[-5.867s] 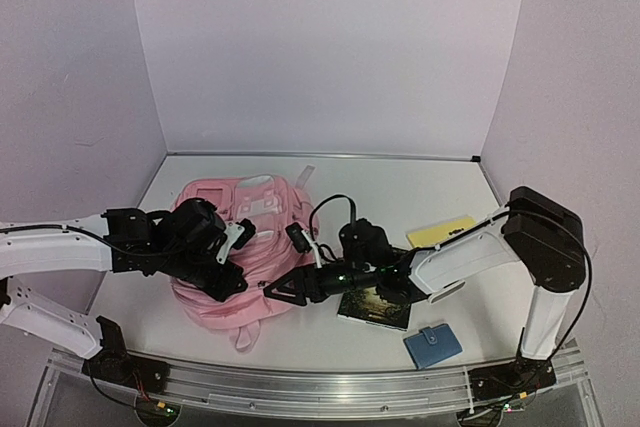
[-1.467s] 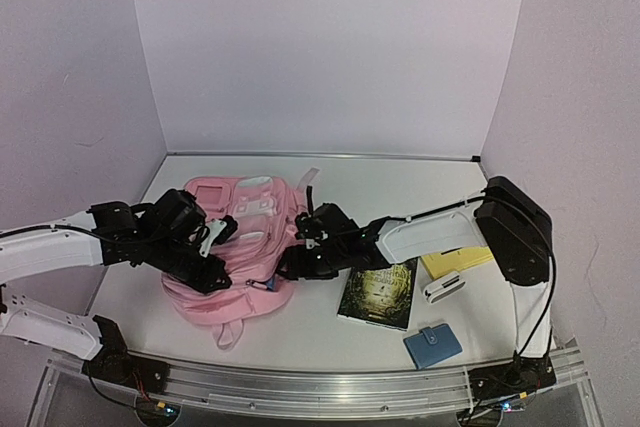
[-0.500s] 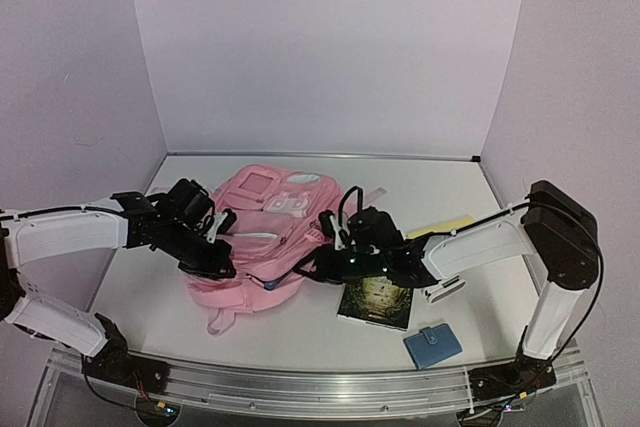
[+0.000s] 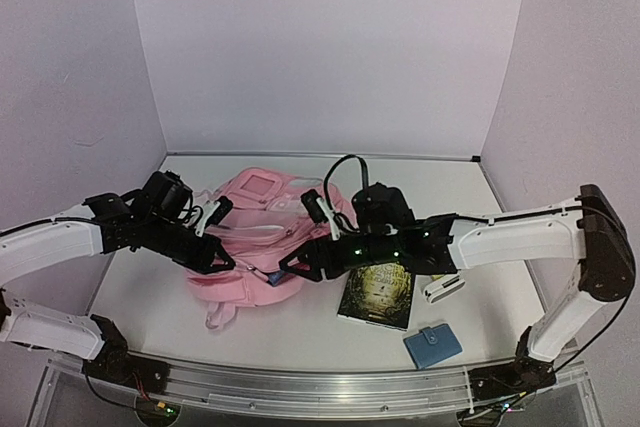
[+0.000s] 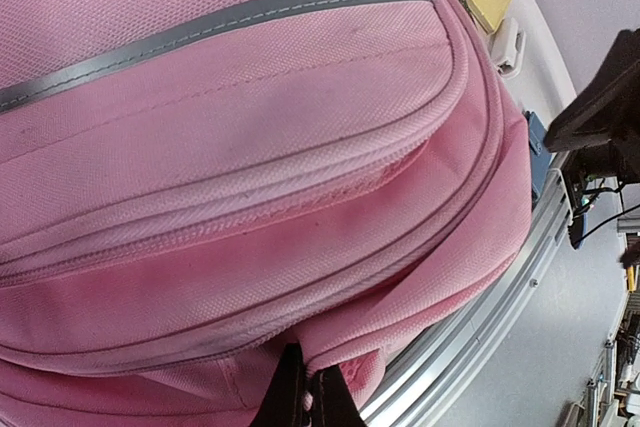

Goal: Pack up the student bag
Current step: Zip the student bag at the center of the board.

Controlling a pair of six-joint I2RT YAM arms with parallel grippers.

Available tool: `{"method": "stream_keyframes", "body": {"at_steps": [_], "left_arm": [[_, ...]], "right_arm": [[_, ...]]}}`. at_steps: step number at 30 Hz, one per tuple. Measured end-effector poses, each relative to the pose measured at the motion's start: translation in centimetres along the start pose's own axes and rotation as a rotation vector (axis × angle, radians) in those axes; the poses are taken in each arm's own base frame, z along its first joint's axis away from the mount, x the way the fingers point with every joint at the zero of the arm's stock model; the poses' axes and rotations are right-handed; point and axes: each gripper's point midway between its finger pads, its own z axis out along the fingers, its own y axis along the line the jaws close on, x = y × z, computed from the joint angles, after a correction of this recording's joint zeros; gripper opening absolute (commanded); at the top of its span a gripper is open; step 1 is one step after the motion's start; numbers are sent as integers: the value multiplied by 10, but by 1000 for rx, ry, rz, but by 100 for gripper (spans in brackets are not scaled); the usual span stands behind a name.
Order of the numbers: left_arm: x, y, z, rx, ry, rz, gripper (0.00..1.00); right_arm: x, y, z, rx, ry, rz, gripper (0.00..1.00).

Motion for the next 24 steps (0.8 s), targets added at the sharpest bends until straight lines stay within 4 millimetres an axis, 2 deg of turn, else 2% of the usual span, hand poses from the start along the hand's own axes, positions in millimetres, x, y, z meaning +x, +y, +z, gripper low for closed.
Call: {"method": "stream_keyframes", "body": {"at_steps": [2, 5, 7, 10, 14, 16, 20, 24], "left_arm": [[1, 0, 0, 1, 5, 4, 0], [1, 0, 0, 2, 6, 8, 0], [1, 0, 0, 2, 6, 8, 0], [2, 0, 0, 1, 7, 9, 0], [1, 0, 0, 2, 7, 9, 0], [2, 0, 0, 3, 7, 9, 0], [2, -1, 0, 7, 9, 9, 0], [2, -2, 0, 10, 9, 9, 0]], "right_arm": [[-12, 11, -2, -26, -26, -29, 41], [-18, 22, 0, -55, -30, -53, 33], [-16, 27, 6, -68, -19, -63, 30], [0, 34, 20, -86, 25, -75, 29], [25, 29, 37, -68, 82, -66, 30], [30, 22, 43, -44, 93, -56, 30], [32, 6, 50, 18, 83, -31, 29], [23, -4, 57, 68, 52, -9, 27]]}}
